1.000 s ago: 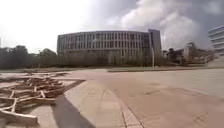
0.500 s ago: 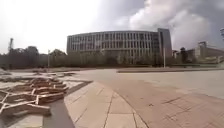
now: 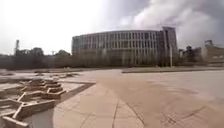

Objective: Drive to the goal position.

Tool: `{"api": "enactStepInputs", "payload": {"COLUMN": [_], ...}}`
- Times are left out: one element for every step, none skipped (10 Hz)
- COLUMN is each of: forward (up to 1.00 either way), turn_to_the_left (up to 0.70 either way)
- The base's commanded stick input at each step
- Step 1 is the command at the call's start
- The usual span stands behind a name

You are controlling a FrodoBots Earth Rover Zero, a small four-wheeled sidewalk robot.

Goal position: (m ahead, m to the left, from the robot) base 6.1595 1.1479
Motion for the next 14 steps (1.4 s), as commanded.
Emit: {"api": "enactStepInputs", "payload": {"forward": [1.00, 1.00, 1.00, 1.00, 1.00, 1.00, 1.00, 1.00, 1.00, 1.00, 1.00, 1.00, 1.00, 1.00], "turn_to_the_left": [0.00, 0.00, 0.00, 0.00, 0.00, 0.00, 0.00, 0.00, 0.00, 0.00, 0.00, 0.00, 0.00, -0.13]}}
